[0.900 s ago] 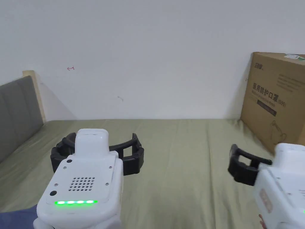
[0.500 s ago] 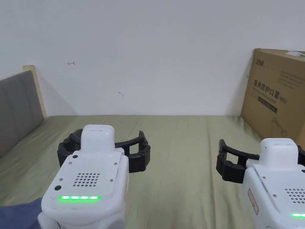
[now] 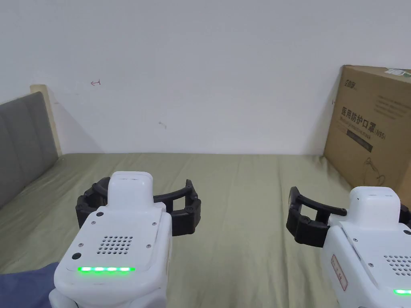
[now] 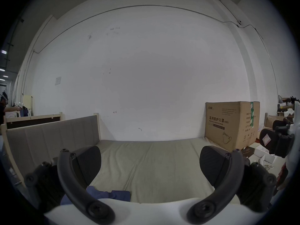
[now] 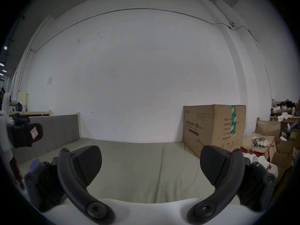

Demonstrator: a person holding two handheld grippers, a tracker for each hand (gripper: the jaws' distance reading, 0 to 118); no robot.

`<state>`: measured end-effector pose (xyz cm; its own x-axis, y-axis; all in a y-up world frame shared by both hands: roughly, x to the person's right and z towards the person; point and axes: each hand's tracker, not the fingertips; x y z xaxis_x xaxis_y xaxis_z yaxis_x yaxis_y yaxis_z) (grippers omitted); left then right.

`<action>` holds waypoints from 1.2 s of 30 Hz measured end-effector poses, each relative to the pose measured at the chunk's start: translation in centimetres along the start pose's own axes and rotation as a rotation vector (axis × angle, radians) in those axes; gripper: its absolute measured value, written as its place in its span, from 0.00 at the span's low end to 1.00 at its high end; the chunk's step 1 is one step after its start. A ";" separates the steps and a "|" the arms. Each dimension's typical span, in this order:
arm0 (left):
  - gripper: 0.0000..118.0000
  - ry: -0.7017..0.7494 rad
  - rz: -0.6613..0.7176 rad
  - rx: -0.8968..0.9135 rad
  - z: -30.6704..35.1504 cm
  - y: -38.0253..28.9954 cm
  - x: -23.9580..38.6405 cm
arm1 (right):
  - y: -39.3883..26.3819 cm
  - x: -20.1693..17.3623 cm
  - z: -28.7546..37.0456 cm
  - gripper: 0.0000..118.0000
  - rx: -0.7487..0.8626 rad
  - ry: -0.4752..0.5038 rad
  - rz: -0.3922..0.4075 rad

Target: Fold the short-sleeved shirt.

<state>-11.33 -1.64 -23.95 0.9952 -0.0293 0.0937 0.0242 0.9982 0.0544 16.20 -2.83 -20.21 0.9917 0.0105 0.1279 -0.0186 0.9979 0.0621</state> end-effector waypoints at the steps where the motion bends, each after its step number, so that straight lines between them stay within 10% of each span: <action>1: 1.00 -0.001 -0.003 -0.001 0.0 0.0 0.0 | 0.0 -0.1 0.0 1.00 -0.001 -0.003 0.004; 25: 1.00 -0.033 0.009 -0.049 0.2 -0.7 -0.1 | -1.1 0.3 0.1 0.99 -0.055 -0.031 -0.017; 27: 0.98 -0.020 0.005 -0.041 0.3 -0.7 -0.1 | -1.0 0.3 0.3 0.87 -0.049 -0.017 -0.005; 29: 0.71 -0.026 -0.009 -0.033 0.5 -0.6 -0.2 | -0.8 0.2 0.5 0.41 -0.038 -0.016 0.014; 30: 0.27 -0.038 -0.020 -0.040 0.3 -0.5 -0.2 | -0.7 0.0 0.4 0.09 -0.039 -0.042 0.043; 31: 0.00 -0.047 -0.043 -0.073 0.0 -0.4 -0.2 | -0.7 0.0 0.4 0.05 -0.041 -0.035 0.034; 36: 0.00 -0.073 -0.005 -0.103 -0.4 -0.7 -0.2 | -0.6 0.7 0.7 0.00 -0.045 -0.030 -0.018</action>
<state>-11.48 -2.31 -24.36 0.9856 -0.0345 0.1656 0.0428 0.9980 -0.0469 16.77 -3.44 -19.42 0.9877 -0.0084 0.1564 0.0054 0.9998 0.0197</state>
